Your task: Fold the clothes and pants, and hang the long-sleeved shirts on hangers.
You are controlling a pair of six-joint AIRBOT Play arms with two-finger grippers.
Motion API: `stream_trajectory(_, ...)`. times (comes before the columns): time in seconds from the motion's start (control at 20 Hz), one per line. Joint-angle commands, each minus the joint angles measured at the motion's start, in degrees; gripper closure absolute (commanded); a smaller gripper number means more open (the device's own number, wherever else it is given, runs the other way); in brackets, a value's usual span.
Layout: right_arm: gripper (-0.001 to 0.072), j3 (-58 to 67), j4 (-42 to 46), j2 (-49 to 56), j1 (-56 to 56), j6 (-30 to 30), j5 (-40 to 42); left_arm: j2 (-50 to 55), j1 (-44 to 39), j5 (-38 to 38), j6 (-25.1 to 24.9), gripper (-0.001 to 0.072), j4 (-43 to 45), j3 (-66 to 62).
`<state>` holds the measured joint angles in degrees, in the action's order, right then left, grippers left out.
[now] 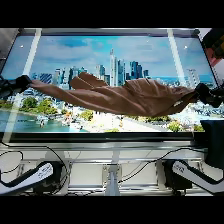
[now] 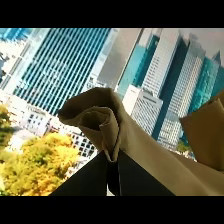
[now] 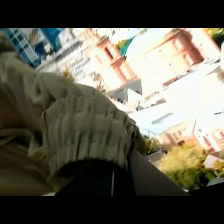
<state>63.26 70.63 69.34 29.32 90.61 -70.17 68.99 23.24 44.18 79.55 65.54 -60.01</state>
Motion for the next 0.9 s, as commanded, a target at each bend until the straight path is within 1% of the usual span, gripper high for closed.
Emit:
stream_trajectory(0.0, 0.0692, 0.2, -10.6, 6.7, 1.1, -5.8, -15.4, 2.3, -1.8, 4.3, 0.7, 0.0678, -0.2, 0.0)
stream_trajectory(0.1, 0.0690, 0.2, -17.5, 8.6, 1.1, -9.1, -14.3, 2.2, -2.5, 3.4, 0.6, 0.0678, -0.5, -0.1)
stream_trajectory(0.15, 0.0690, 0.3, -20.8, 8.5, 1.1, -10.9, -11.2, 2.2, -2.6, 2.7, 0.6, 0.0677, -1.2, -0.3)
stream_trajectory(0.2, 0.0690, 0.8, -22.2, 8.5, 1.1, -11.0, -7.4, 2.2, -2.6, 1.3, 0.6, 0.0677, -2.0, -0.4)
stream_trajectory(0.35, 0.0690, 1.6, -20.8, 8.3, 1.4, -11.0, 0.0, 2.3, -2.5, 0.3, 0.6, 0.0677, -0.7, -0.4)
stream_trajectory(0.4, 0.0690, 1.6, -18.3, 8.2, 1.8, -10.7, 1.5, 2.3, -2.0, -0.1, 0.6, 0.0677, 1.0, -0.4)
stream_trajectory(0.45, 0.0690, 1.7, -16.4, 8.2, 2.6, -10.3, 2.4, 2.2, -0.9, -1.1, 1.1, 0.0677, 0.6, -0.7)
stream_trajectory(0.5, 0.0690, 2.3, -16.1, 8.2, 3.7, -8.4, 2.9, 2.2, 0.5, -2.0, 3.9, 0.0678, -1.7, -1.8)
stream_trajectory(0.55, 0.0690, 3.5, -18.1, 8.2, 4.4, -5.7, 4.3, 2.2, 1.6, -4.1, 6.8, 0.0679, -4.8, -3.1)
stream_trajectory(0.65, 0.0690, 7.6, -26.3, 8.2, 3.6, -7.3, 7.6, 2.2, 1.3, -9.8, 7.1, 0.0679, -10.9, -6.2)
stream_trajectory(0.7, 0.0690, 10.5, -27.5, 8.2, 2.5, -8.4, 9.6, 2.2, 0.5, -12.1, 7.1, 0.0680, -11.9, -8.1)
stream_trajectory(0.75, 0.0691, 13.4, -25.8, 8.2, 1.6, -8.7, 11.0, 2.3, -0.2, -12.7, 7.0, 0.0680, -11.5, -9.9)
stream_trajectory(0.8, 0.0691, 16.0, -22.3, 8.2, 1.1, -8.6, 11.5, 2.3, -0.4, -12.5, 7.1, 0.0680, -10.0, -11.1)
stream_trajectory(0.85, 0.0691, 18.3, -17.3, 8.2, 1.1, -7.4, 11.0, 2.3, -0.4, -10.9, 7.1, 0.0680, -8.1, -11.7)
